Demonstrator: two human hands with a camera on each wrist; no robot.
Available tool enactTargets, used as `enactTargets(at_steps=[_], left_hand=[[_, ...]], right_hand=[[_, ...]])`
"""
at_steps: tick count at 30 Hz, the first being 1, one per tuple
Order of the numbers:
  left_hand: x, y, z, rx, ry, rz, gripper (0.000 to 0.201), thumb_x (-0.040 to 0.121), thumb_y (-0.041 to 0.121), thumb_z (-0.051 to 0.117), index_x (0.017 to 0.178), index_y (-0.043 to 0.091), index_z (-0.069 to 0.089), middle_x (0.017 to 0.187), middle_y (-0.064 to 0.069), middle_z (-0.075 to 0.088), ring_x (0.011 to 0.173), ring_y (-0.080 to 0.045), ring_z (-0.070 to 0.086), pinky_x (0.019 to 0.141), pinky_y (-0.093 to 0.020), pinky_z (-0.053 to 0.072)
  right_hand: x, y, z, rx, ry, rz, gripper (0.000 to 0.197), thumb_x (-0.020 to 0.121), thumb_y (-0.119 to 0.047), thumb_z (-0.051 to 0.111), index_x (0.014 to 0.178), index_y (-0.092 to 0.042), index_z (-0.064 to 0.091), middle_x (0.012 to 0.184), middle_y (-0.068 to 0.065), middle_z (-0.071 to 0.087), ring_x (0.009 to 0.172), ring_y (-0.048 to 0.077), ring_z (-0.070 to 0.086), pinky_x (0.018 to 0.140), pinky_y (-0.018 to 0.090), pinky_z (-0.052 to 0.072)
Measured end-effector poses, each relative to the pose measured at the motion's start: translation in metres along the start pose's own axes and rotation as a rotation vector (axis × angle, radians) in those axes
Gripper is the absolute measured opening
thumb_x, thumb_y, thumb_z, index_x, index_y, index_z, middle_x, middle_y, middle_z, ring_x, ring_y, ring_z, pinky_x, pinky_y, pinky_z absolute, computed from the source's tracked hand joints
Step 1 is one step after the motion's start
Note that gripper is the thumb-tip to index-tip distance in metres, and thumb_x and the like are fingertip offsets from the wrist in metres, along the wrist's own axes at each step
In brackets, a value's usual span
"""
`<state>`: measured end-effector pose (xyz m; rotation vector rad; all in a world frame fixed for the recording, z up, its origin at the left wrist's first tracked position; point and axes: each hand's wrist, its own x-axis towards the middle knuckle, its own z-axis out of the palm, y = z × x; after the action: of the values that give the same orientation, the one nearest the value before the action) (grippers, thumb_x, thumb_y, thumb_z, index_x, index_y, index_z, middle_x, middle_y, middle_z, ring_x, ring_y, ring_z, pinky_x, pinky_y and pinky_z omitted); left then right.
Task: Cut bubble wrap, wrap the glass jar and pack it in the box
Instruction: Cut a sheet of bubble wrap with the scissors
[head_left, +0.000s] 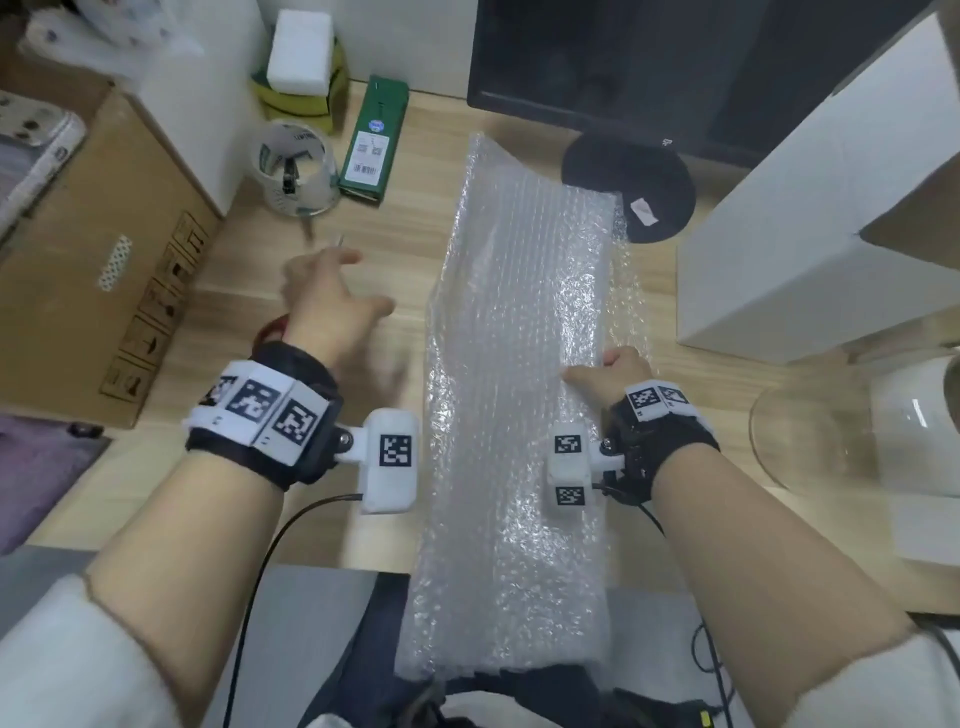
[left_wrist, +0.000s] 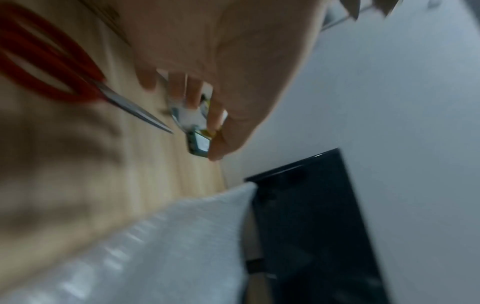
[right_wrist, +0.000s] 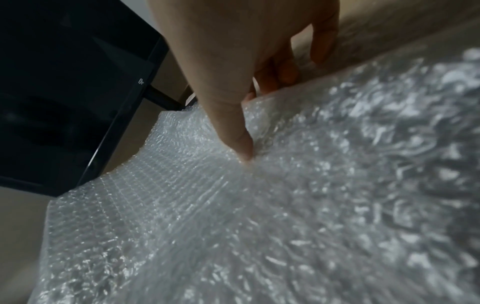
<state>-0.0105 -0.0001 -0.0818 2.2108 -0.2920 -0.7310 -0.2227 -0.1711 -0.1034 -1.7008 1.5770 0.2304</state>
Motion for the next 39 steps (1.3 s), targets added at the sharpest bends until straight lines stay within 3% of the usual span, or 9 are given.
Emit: enactTargets(at_steps=[5,11,15,18,20,27,31,34,39], left_hand=[[-0.050,0.051,0.034,-0.126,-0.580,-0.209,0.049,0.087,0.028,0.060,0.132,0.015,0.047,0.139,-0.004,0.044,0.132,-0.022,0.038,0.101,-0.041,0.039],[-0.059,0.045,0.073,0.109,-0.644,-0.274,0.083,0.076,0.050,0.065,0.141,0.009,0.032,0.148,-0.016,0.034,0.134,-0.039,0.033,0.105,-0.052,0.035],[-0.071,0.058,0.088,-0.219,-0.763,-0.220,0.096,0.061,0.061,0.072,0.138,0.014,0.041,0.146,-0.015,0.039,0.135,-0.032,0.035,0.109,-0.053,0.030],[-0.085,0.071,0.091,-0.397,-0.807,-0.143,0.087,0.049,0.063,0.076,0.122,0.019,0.059,0.127,-0.009,0.059,0.113,-0.026,0.058,0.093,-0.044,0.048],[-0.094,0.085,0.085,-0.397,-0.772,-0.095,0.063,0.046,0.063,0.076,0.095,0.023,0.070,0.114,-0.005,0.065,0.104,-0.020,0.061,0.083,-0.034,0.052],[-0.087,0.094,0.037,-0.154,-0.526,-0.193,0.024,0.085,0.024,0.062,0.105,0.010,0.061,0.107,-0.005,0.062,0.096,-0.018,0.057,0.072,-0.029,0.043],[-0.065,0.072,-0.014,0.037,-0.318,-0.124,0.028,0.083,0.014,0.066,0.110,0.010,0.061,0.102,-0.014,0.067,0.088,-0.027,0.064,0.073,-0.035,0.050],[-0.047,0.047,-0.045,0.080,-0.155,-0.170,0.027,0.081,0.012,0.068,0.106,0.012,0.059,0.092,-0.010,0.066,0.087,-0.027,0.064,0.077,-0.040,0.051],[-0.014,0.009,-0.056,0.391,0.037,-0.033,0.054,0.076,-0.003,0.068,0.126,-0.005,0.048,0.121,-0.024,0.054,0.116,-0.042,0.048,0.095,-0.044,0.038]], right_hand=[[0.006,0.004,-0.008,-0.028,-0.131,0.023,0.043,0.078,-0.040,0.065,0.105,-0.008,0.056,0.095,0.008,0.062,0.076,0.025,0.064,0.065,0.036,0.054],[0.004,0.011,-0.023,0.214,-0.285,0.017,0.032,0.080,-0.029,0.066,0.099,-0.004,0.058,0.086,0.010,0.062,0.073,0.026,0.061,0.067,0.035,0.052],[-0.019,0.008,-0.043,0.607,-0.565,-0.064,0.027,0.084,-0.029,0.062,0.100,-0.008,0.063,0.101,0.014,0.066,0.100,0.036,0.065,0.085,0.042,0.052],[-0.041,-0.005,-0.056,0.679,-0.785,-0.170,0.039,0.089,-0.050,0.051,0.094,-0.013,0.064,0.106,0.012,0.065,0.088,0.028,0.068,0.081,0.042,0.056],[-0.050,-0.015,-0.059,0.560,-0.687,-0.302,0.039,0.091,-0.052,0.045,0.090,-0.018,0.063,0.113,0.007,0.053,0.090,0.024,0.063,0.082,0.042,0.055],[-0.047,-0.038,-0.060,0.541,-0.403,-0.572,0.011,0.092,-0.017,0.053,0.087,-0.021,0.062,0.088,-0.004,0.059,0.075,0.012,0.052,0.063,0.022,0.043],[-0.026,-0.031,-0.031,0.359,-0.211,-0.514,0.019,0.090,-0.016,0.055,0.108,-0.017,0.059,0.109,-0.004,0.057,0.104,0.017,0.053,0.086,0.030,0.044],[-0.010,-0.009,0.006,-0.179,-0.245,-0.411,0.067,0.082,-0.032,0.065,0.141,-0.028,0.033,0.155,0.009,0.018,0.140,0.031,0.022,0.108,0.047,0.029],[-0.012,0.022,0.037,-0.605,-0.308,-0.435,0.108,0.070,-0.061,0.067,0.140,-0.051,-0.015,0.146,-0.001,-0.042,0.135,0.031,-0.036,0.103,0.070,-0.010]])
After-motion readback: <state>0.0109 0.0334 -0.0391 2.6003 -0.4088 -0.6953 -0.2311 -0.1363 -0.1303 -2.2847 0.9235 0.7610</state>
